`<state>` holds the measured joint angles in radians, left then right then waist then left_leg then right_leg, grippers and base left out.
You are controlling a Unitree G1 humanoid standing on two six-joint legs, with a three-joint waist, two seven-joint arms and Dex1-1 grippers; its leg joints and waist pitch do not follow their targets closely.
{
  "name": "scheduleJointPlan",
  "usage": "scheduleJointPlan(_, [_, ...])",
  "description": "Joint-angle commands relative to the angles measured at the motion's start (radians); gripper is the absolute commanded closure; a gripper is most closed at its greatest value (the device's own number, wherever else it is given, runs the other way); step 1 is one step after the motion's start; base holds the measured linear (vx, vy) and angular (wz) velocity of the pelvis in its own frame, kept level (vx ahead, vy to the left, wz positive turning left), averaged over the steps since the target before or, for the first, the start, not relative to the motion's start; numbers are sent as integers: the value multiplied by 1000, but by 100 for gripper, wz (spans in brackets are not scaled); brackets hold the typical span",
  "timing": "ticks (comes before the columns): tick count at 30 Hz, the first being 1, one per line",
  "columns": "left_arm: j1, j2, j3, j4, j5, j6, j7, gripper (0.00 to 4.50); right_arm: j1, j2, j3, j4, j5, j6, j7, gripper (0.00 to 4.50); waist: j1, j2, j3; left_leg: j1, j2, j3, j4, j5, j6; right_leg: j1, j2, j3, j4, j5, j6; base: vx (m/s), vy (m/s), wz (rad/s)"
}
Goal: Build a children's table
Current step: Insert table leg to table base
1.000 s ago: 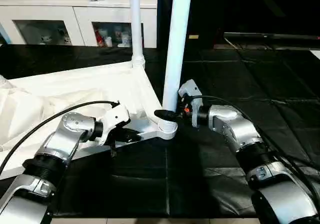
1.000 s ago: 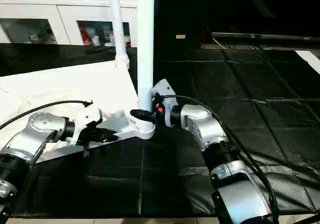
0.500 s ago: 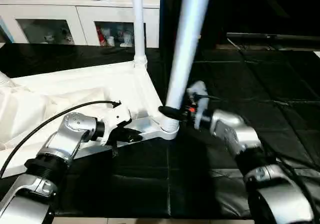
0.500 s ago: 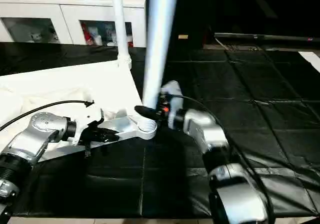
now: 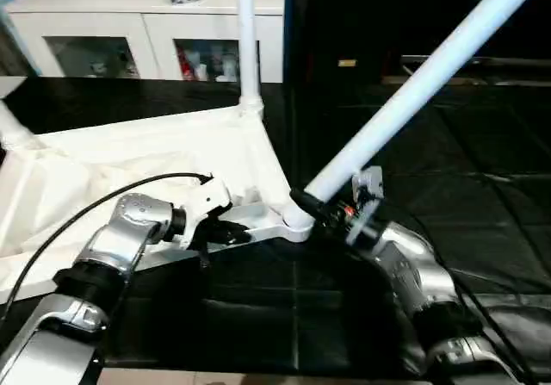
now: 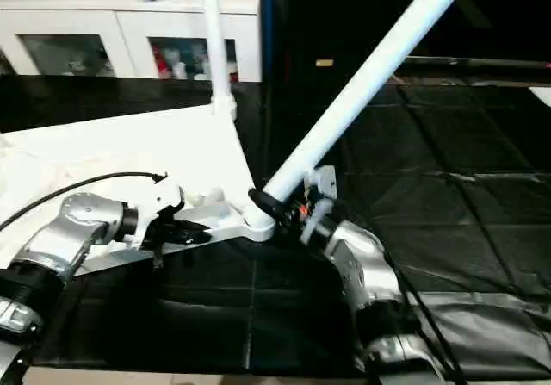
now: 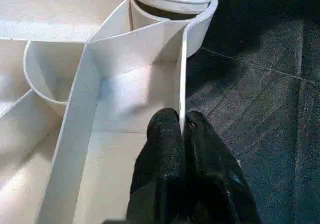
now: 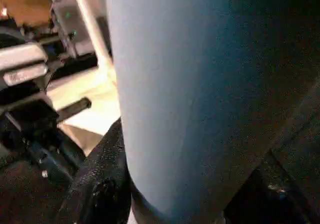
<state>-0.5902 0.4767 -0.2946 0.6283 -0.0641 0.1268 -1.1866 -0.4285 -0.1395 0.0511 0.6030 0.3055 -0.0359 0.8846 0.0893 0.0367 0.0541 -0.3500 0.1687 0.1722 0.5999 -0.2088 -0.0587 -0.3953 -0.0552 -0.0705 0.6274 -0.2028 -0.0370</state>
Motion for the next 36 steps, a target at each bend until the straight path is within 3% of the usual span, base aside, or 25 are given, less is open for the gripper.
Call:
scheduleJointPlan(1, [-49, 44, 55, 19, 10, -5, 47, 450, 89, -78, 113, 69, -175, 21, 28, 258, 3, 10, -57, 0, 64, -27, -78, -207, 17, 53, -104, 66, -91, -223, -216, 0, 0, 0])
scheduleJointPlan(2, [-48, 45, 54, 18, 11, -6, 47, 450, 87, -86, 129, 64, -188, 17, 38, 258, 3, 3, -58, -3, 63, -26, -77, -188, 24, 55, -104, 65, -92, -222, -212, 0, 0, 0])
scheduleJointPlan(3, [-45, 46, 54, 18, 13, -8, 48, 450, 82, -97, 152, 58, -202, 20, 57, 258, 5, 5, -58, -4, 63, -26, -76, -176, 27, 55, -104, 64, -90, -218, -208, 0, 0, 0])
scheduleJointPlan(4, [-43, 46, 53, 17, 15, -11, 49, 450, 77, -101, 162, 57, -206, 25, 70, 258, 4, 9, -53, -2, 63, -25, -79, -187, 33, 49, -103, 64, -97, -271, -195, 0, 0, 0])
scheduleJointPlan(5, [-40, 46, 53, 16, 17, -12, 51, 450, 72, -104, 170, 59, -209, 26, 83, 258, 2, -7, -53, -1, 63, -22, -78, -193, 36, 50, -104, 65, -102, -295, -189, 0, 0, 0])
scheduleJointPlan(6, [-39, 46, 53, 15, 17, -12, 53, 450, 69, -105, 174, 61, -210, 27, 87, 258, 5, -1, -53, 0, 63, -25, -78, -196, 35, 51, -108, 66, -100, -312, -188, 0, 0, 0])
scheduleJointPlan(8, [-34, 45, 55, 12, 17, -12, 58, 450, 54, -108, 191, 76, -221, 28, 105, 258, 4, -4, -55, -1, 68, -27, -82, -186, 37, 49, -106, 65, -99, -309, -181, 0, 0, 0])
scheduleJointPlan(9, [-30, 45, 56, 8, 17, -12, 60, 450, 44, -108, 202, 85, -229, 25, 114, 258, 2, -16, -55, -1, 69, -26, -84, -185, 39, 50, -104, 64, -99, -301, -181, 0, 0, 0])
scheduleJointPlan(10, [-28, 45, 56, 6, 17, -12, 60, 450, 41, -107, 204, 88, -230, 25, 116, 258, 3, -8, -54, 1, 70, -26, -84, -192, 38, 47, -106, 65, -98, -298, -186, 0, 0, 0])
scheduleJointPlan(11, [-15, 48, 57, -9, 17, -11, 63, 450, 8, -99, 230, 129, -244, 21, 139, 258, 1, -22, -54, 0, 70, -26, -85, -201, 38, 48, -108, 65, -97, -312, -185, 0, 0, 0])
scheduleJointPlan(13, [-4, 52, 58, -22, 17, -9, 62, 450, -19, -88, 242, 165, -243, 26, 149, 258, -2, -19, -51, -1, 69, -28, -88, -222, 33, 47, -111, 65, -103, -360, -179, 0, 0, 0])
scheduleJointPlan(14, [1, 55, 57, -30, 16, -7, 61, 450, -29, -85, 247, 178, -242, 25, 159, 258, -4, -31, -51, 1, 70, -27, -88, -233, 31, 45, -112, 66, -107, -383, -169, 0, 0, 0])
scheduleJointPlan(15, [5, 58, 55, -37, 15, -6, 58, 450, -37, -81, 250, 190, -242, 25, 169, 258, -3, -27, -50, 2, 72, -30, -90, -236, 27, 45, -112, 67, -103, -386, -169, 0, 0, 0])
scheduleJointPlan(21, [9, 65, 23, -67, 22, -21, 11, 450, -84, -59, 253, 255, -252, 0, 206, 258, -11, -34, -55, 4, 72, -29, -93, -241, 18, 47, -110, 67, -97, -301, -196, 0, 0, 0])
scheduleJointPlan(25, [-6, 54, 0, -72, 30, -30, -13, 450, -91, -50, 274, 244, -251, -2, 256, 258, -13, -34, -49, 9, 73, -30, -97, -273, 13, 44, -111, 68, -105, -359, -181, 0, 0, 0])
scheduleJointPlan(26, [-7, 53, -2, -73, 30, -31, -16, 450, -90, -50, 277, 240, -250, -1, 263, 258, -12, -34, -49, 11, 74, -29, -97, -272, 14, 44, -110, 69, -105, -353, -183, 0, 0, 0])
scheduleJointPlan(27, [-14, 49, -17, -78, 33, -38, -36, 450, -88, -51, 292, 227, -248, 3, 297, 258, -12, -28, -40, 10, 74, -30, -101, -276, 15, 40, -110, 70, -107, -353, -183, 0, 0, 0])
scheduleJointPlan(28, [-15, 48, -24, -82, 34, -41, -46, 450, -86, -53, 300, 220, -246, 4, 313, 258, -11, -32, -46, 11, 75, -28, -100, -267, 21, 45, -107, 69, -105, -326, -187, 0, 0, 0])
scheduleJointPlan(33, [-35, 45, -66, -72, 68, -49, -78, 450, -79, -62, 336, 186, -248, 12, 401, 258, 0, -32, -38, 14, 76, -23, -105, -236, 38, 46, -106, 69, -103, -258, -200, 0, 0, 0])
scheduleJointPlan(36, [-45, 48, -69, -57, 84, -50, -78, 450, -79, -61, 339, 178, -251, 16, 413, 258, 2, -34, -35, 15, 75, -23, -106, -236, 39, 47, -108, 69, -107, -283, -198, 0, 0, 0])
